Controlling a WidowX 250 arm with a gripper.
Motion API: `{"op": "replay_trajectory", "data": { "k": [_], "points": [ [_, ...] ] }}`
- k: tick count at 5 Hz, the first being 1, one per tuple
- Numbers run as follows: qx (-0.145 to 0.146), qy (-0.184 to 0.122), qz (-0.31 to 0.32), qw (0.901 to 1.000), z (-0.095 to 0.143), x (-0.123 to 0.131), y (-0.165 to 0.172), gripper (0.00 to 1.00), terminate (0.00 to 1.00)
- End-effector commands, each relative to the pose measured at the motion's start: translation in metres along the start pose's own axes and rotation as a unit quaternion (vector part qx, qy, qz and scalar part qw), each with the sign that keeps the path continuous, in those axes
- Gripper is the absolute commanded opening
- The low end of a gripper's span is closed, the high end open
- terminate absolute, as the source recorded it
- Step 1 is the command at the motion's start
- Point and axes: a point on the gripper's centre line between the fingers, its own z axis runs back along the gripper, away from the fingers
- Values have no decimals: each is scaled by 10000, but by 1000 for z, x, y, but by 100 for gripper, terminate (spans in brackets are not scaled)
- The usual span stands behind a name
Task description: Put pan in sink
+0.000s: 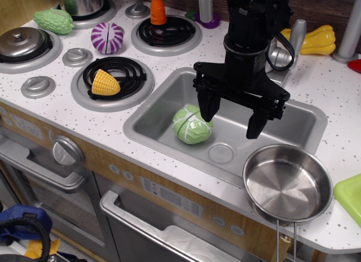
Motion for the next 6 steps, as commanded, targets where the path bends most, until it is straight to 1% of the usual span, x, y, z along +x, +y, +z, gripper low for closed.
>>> {"op": "replay_trajectory", "data": {
  "k": [1,2,3,4,6],
  "points": [
    [0,0,0,10000,0,0,0,100,0],
    [198,-89,-684,9974,-1,4,-6,100,0],
    [171,-224,-1221,9921,-4,11,-8,100,0],
    [212,-372,-1400,9892,-10,15,-14,100,0],
    [-250,-612,-1437,9874,-28,17,-28,100,0]
  ]
}}
